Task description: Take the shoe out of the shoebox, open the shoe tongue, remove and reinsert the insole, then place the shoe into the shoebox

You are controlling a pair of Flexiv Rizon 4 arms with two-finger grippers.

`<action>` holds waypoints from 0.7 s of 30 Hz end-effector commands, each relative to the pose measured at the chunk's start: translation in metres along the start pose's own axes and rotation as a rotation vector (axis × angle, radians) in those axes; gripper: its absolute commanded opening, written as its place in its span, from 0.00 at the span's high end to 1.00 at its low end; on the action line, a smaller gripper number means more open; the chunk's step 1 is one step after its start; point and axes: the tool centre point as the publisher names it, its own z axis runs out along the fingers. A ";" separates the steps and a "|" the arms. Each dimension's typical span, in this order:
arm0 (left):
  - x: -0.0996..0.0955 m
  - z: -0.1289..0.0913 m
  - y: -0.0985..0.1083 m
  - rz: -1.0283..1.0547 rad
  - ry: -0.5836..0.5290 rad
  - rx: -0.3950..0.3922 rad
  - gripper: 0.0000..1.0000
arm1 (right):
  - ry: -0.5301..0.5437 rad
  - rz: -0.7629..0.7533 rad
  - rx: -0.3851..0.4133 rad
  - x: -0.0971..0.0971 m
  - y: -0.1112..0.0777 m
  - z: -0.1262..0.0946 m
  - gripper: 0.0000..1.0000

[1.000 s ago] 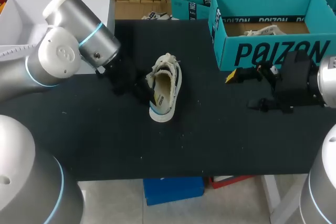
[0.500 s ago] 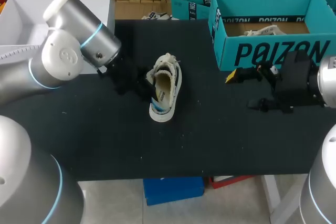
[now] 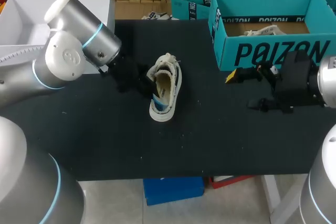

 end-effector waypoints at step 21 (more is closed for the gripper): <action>-0.008 -0.033 -0.031 0.031 -0.011 0.040 0.55 | 0.000 0.000 0.000 0.000 0.000 0.000 0.00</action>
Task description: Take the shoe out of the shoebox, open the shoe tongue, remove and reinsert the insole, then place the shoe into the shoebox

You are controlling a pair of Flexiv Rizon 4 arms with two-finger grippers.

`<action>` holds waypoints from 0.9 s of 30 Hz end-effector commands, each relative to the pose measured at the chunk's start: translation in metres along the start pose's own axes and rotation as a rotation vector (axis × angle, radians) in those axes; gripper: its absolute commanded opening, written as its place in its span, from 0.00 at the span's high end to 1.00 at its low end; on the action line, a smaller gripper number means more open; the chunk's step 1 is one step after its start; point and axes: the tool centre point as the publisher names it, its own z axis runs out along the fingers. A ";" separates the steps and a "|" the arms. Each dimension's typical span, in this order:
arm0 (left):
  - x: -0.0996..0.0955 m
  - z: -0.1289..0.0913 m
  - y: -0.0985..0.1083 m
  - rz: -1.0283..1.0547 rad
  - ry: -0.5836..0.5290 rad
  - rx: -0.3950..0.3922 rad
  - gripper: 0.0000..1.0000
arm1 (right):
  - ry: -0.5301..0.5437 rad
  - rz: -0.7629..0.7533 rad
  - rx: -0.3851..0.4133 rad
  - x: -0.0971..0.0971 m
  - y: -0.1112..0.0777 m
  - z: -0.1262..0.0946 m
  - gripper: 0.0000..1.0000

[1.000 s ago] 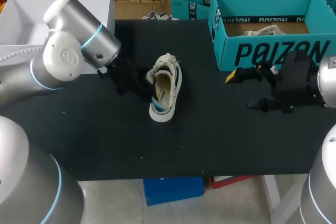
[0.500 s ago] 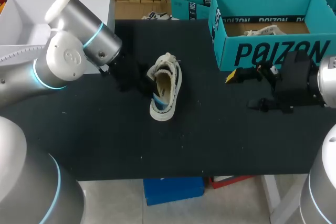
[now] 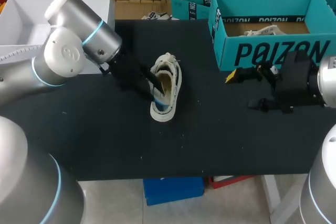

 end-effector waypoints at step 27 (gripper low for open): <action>0.026 -0.016 -0.012 0.118 0.292 -0.211 1.00 | 0.000 0.000 0.000 0.000 0.000 0.000 0.00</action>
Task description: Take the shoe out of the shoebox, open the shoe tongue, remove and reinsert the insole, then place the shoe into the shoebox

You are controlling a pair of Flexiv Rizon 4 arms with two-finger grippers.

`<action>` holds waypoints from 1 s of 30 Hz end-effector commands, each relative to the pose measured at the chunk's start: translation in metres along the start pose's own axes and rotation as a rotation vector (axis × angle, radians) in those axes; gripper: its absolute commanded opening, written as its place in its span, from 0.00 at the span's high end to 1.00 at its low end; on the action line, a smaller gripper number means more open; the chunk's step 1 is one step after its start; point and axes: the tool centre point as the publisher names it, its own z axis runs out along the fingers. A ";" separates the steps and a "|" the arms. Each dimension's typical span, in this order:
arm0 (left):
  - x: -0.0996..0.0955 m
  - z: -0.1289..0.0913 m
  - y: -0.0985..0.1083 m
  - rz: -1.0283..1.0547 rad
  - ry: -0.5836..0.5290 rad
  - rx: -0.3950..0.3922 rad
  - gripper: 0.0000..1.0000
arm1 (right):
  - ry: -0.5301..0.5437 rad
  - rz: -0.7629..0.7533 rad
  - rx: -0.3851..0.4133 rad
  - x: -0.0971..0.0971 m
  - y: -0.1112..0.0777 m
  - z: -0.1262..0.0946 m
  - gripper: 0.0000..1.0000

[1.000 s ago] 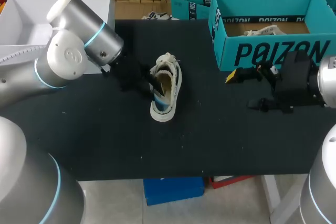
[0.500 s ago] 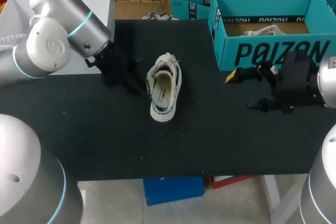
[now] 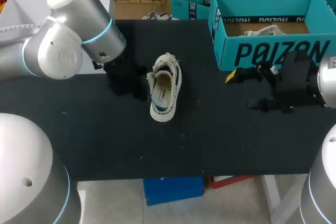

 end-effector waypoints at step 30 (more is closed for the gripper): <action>0.001 0.015 0.009 -0.016 -0.022 0.064 1.00 | 0.000 0.000 0.000 0.000 0.000 0.000 0.00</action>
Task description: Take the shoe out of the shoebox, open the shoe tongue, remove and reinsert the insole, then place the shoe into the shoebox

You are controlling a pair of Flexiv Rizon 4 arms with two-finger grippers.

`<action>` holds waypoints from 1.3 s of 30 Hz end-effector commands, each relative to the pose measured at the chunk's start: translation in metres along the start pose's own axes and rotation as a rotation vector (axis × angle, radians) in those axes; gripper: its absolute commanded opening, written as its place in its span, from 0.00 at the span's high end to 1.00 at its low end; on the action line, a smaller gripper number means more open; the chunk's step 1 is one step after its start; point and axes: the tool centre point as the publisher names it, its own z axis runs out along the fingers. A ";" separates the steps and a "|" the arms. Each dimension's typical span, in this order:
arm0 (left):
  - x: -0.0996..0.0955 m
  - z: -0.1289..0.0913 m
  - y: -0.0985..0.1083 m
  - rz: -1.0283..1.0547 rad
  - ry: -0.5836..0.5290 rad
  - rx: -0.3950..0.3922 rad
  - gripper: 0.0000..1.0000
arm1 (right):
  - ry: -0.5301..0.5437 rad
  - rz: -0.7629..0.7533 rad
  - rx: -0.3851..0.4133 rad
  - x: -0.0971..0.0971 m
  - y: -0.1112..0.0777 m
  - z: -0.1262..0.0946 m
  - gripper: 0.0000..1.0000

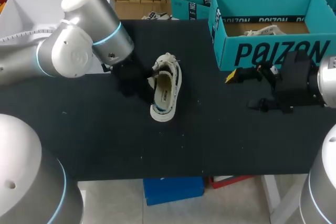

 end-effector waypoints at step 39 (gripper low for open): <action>-0.007 -0.007 -0.001 0.045 0.066 -0.055 1.00 | 0.000 0.000 0.000 0.000 0.000 0.000 0.00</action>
